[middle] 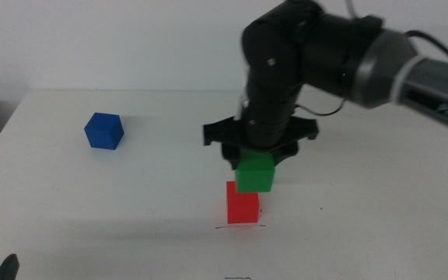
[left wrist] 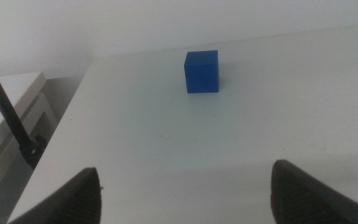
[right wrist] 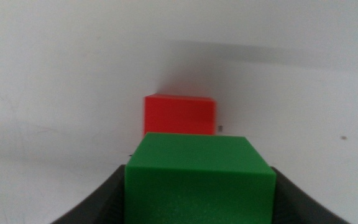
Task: Stack red cubes first, then green, then blue cubes in a specific spot.
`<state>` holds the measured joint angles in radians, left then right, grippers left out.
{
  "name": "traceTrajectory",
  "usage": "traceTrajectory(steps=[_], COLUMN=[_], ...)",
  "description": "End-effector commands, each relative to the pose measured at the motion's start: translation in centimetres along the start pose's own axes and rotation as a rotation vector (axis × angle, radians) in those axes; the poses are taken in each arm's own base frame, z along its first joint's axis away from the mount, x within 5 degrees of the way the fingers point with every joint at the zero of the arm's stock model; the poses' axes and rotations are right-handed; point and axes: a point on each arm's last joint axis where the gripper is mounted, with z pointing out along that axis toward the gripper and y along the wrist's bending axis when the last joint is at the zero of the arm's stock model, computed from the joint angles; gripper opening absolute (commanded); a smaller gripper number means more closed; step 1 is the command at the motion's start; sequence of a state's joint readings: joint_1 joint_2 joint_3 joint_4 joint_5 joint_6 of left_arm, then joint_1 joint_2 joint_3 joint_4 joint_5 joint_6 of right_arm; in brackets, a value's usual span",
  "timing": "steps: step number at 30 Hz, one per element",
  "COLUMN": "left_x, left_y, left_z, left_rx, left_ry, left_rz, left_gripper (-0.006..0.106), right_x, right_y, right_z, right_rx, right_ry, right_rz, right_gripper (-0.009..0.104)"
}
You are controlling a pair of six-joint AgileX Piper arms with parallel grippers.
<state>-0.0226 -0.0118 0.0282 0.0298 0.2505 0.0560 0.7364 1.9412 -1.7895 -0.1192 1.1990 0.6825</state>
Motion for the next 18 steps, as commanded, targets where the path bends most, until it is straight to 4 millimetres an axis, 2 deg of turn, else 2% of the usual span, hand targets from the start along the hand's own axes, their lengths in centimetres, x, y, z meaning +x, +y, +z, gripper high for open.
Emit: traceTrajectory(steps=[1,7,18], left_x=[-0.9,-0.9,-0.9], left_y=[0.0,0.0,0.0], left_z=[-0.2,-0.2,-0.2], left_rx=[0.001,0.001,0.001], left_ry=[-0.107,-0.107,-0.107], left_rz=[-0.007,-0.007,-0.007], left_gripper=[0.094,0.094,0.094], right_x=[-0.5,-0.5,-0.8], right_y=[0.6,1.1,1.5], right_z=[-2.9,-1.3,-0.2], right_rx=[-0.044,-0.020,-0.031], right_ry=[-0.085,-0.061,-0.080], right_rz=[-0.012,-0.030,-0.050], right_gripper=[-0.001,-0.001,-0.001])
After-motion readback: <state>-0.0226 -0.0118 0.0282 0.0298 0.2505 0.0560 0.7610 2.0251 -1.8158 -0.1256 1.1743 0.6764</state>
